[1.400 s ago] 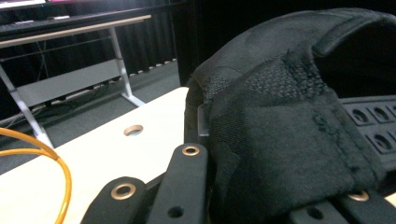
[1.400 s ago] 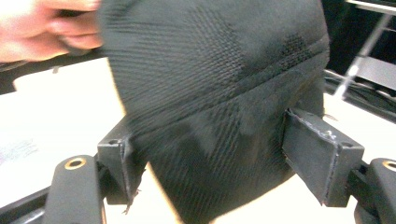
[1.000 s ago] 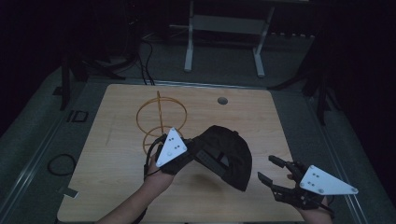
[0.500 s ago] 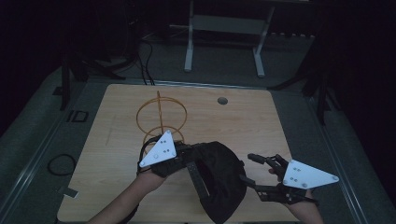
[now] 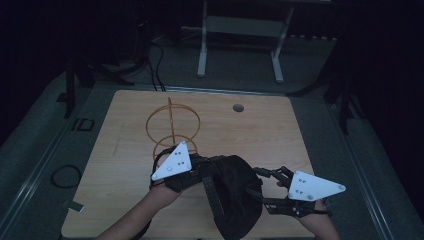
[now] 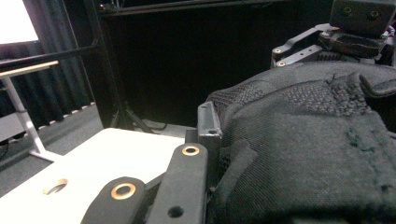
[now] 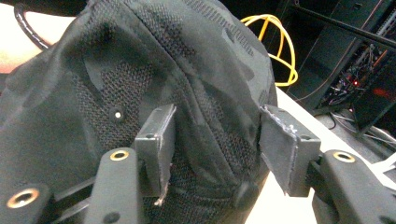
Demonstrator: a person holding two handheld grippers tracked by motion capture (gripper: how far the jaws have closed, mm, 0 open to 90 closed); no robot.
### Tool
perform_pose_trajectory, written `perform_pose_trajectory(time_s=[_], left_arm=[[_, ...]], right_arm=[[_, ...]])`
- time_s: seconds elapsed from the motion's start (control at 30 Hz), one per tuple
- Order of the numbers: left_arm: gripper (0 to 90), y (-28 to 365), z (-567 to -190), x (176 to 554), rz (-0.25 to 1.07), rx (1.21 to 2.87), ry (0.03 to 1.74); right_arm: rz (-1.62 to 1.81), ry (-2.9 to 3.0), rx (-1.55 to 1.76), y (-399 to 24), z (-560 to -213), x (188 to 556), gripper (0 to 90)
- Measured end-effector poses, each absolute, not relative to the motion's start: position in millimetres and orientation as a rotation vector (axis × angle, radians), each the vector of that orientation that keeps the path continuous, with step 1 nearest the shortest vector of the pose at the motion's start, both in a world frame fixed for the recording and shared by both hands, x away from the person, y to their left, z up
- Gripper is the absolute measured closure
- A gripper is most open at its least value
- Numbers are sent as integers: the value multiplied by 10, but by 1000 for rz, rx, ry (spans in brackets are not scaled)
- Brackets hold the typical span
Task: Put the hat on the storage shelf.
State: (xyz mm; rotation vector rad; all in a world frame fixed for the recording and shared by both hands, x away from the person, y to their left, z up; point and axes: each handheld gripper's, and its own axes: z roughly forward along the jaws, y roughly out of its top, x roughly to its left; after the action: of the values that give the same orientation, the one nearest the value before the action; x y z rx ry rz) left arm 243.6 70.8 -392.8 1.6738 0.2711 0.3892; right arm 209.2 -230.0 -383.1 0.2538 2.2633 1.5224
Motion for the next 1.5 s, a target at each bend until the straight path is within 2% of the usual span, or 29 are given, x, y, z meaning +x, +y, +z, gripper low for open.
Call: perform_pose_trajectory(time_s=[0.1, 0.13, 0.2, 0.23, 0.3, 0.57, 0.63, 0.9, 1.37, 1.5], left_arm=[[889, 708, -3920, 2444, 382, 1670, 279], [889, 708, -3920, 2444, 382, 1670, 279], [889, 706, -3915, 2452, 380, 1671, 288], [889, 711, -3914, 2454, 387, 1671, 289], [888, 718, -3914, 2460, 386, 1673, 298], [875, 713, -3894, 2474, 360, 1703, 311], [817, 727, -3880, 2475, 361, 1717, 321], [689, 872, -3876, 2494, 437, 1738, 397], [600, 1335, -3974, 2326, 523, 1769, 489], [519, 1474, -4059, 2297, 526, 1771, 526]], right_arm=[[1525, 2275, 237, -2293, -3836, 2087, 609], [1525, 2275, 237, -2293, -3836, 2087, 609], [1504, 2285, 211, -2274, -3842, 2072, 774], [1499, 2291, 208, -2272, -3842, 2073, 823], [1509, 2272, 220, -2277, -3838, 2073, 866], [1593, 2246, 244, -2368, -3770, 2076, 875], [1607, 2234, 247, -2396, -3746, 2072, 875], [1629, 2191, 264, -2475, -3661, 2076, 875], [1623, 2065, 375, -2618, -3434, 2251, 875], [1620, 2038, 400, -2560, -3336, 2414, 875]])
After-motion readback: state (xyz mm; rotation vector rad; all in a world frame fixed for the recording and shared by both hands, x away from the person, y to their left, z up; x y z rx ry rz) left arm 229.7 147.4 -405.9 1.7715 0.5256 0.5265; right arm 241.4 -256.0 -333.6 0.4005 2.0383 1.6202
